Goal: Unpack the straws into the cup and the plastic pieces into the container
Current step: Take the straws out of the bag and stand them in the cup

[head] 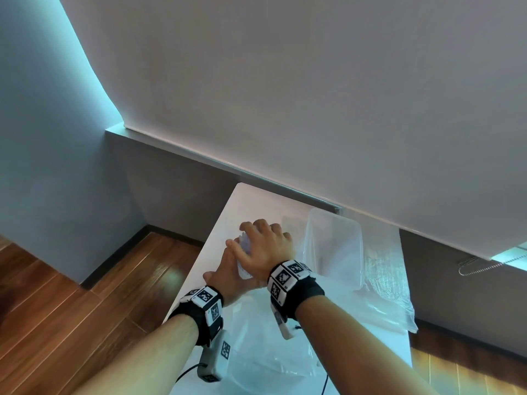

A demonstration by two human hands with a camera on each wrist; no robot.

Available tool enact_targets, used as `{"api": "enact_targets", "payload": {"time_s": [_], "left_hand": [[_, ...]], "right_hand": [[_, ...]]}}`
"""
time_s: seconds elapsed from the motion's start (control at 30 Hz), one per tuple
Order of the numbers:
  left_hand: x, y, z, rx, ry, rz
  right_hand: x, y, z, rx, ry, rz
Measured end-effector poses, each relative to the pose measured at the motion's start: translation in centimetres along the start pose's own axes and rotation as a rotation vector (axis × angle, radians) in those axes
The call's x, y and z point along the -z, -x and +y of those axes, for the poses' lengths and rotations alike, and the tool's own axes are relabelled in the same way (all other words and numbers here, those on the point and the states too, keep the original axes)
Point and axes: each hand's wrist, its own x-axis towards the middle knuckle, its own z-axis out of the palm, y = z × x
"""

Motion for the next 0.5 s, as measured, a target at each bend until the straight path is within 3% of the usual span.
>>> {"api": "enact_targets", "payload": {"time_s": [0.1,0.23,0.3,0.43,0.5], "left_hand": [[0.2,0.0,0.3,-0.003,-0.05,-0.008],[0.3,0.2,0.2,0.029,-0.035,-0.012],[0.3,0.1,0.0,0.042,-0.031,-0.02],[0.3,0.1,-0.1,0.05,-0.047,-0.037],[0.2,0.1,0.1,0.043,-0.033,-0.016]], "right_hand": [[-0.1,-0.2,0.6,0.203,0.029,0.043],[1.4,-1.2,2.8,0.419,0.043,-0.109],[1.8,-1.5,3.0,0.387,-0.004,-0.091],[0.7,-0.9,1.5,0.175,-0.056,-0.053],[-0.2,-0.4,0.5,0.013,-0.062,0.059]]}}
